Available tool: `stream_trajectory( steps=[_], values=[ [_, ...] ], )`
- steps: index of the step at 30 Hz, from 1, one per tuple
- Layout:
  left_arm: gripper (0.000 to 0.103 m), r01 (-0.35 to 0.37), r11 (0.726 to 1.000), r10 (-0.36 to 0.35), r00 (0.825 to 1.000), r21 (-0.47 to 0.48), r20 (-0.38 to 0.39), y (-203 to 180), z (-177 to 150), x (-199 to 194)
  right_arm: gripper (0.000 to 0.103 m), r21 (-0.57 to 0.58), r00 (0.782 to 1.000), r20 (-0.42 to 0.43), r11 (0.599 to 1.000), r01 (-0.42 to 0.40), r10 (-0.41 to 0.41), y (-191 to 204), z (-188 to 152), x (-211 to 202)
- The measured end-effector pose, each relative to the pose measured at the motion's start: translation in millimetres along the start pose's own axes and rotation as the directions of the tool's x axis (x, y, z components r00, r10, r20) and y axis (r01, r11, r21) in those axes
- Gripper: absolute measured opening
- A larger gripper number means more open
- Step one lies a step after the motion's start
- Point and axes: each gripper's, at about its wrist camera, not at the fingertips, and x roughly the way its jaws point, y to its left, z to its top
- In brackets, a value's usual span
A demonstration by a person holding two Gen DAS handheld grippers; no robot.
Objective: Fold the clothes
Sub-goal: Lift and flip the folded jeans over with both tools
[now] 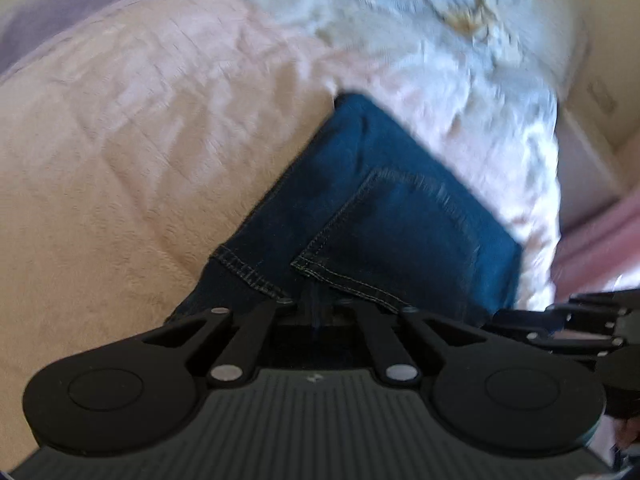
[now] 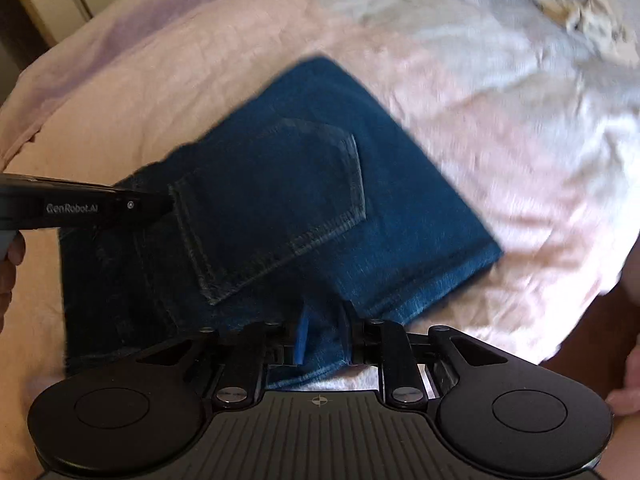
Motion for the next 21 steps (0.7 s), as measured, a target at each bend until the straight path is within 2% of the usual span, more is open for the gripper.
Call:
stream_trajectory(
  steps=[2, 3, 4, 6, 8, 12, 16, 17, 19, 21],
  values=[
    [0.0, 0.009, 0.999, -0.009, 1.0, -0.035, -0.015, 4, -11, -11, 0.02, -0.009, 0.999, 0.028, 0.999, -0.042, 0.042, 2, 1, -14],
    [0.0, 0.013, 0.999, -0.014, 0.999, -0.053, -0.029, 7, -17, -16, 0.02, -0.013, 0.998, 0.009, 0.998, -0.057, 0.057, 2, 0, -15],
    [0.0, 0.002, 0.997, -0.006, 0.998, -0.076, -0.058, 9, -23, -15, 0.02, -0.01, 0.996, -0.039, 0.997, -0.075, 0.075, 3, 0, -8],
    [0.002, -0.041, 0.991, 0.023, 0.991, -0.127, -0.135, 14, -37, -7, 0.02, 0.018, 0.976, -0.191, 0.995, -0.1, 0.102, 1, 0, 17],
    [0.001, -0.064, 0.981, 0.038, 0.989, -0.184, -0.142, 12, -35, -21, 0.02, 0.047, 0.964, -0.249, 0.995, -0.082, 0.092, 0, 13, 20],
    [0.002, -0.126, 0.972, 0.094, 0.982, -0.197, -0.165, -3, -15, -56, 0.02, -0.056, 0.972, -0.217, 0.993, -0.102, 0.087, 9, 58, -14],
    [0.003, -0.185, 0.944, 0.148, 0.977, -0.273, -0.152, -8, -2, -95, 0.022, -0.141, 0.98, -0.186, 0.985, -0.103, 0.076, 11, 98, -44],
    [0.004, -0.21, 0.934, 0.173, 0.974, -0.289, -0.148, -10, 0, -102, 0.023, -0.155, 0.979, -0.189, 0.982, -0.109, 0.079, 10, 105, -49],
    [0.013, -0.255, 0.907, 0.22, 0.965, -0.336, -0.14, -11, 6, -114, 0.027, -0.177, 0.976, -0.198, 0.976, -0.124, 0.088, 6, 119, -52],
    [0.016, -0.293, 0.872, 0.263, 0.956, -0.392, -0.129, -14, 9, -123, 0.03, -0.207, 0.971, -0.217, 0.967, -0.146, 0.1, 5, 134, -47]
  ],
)
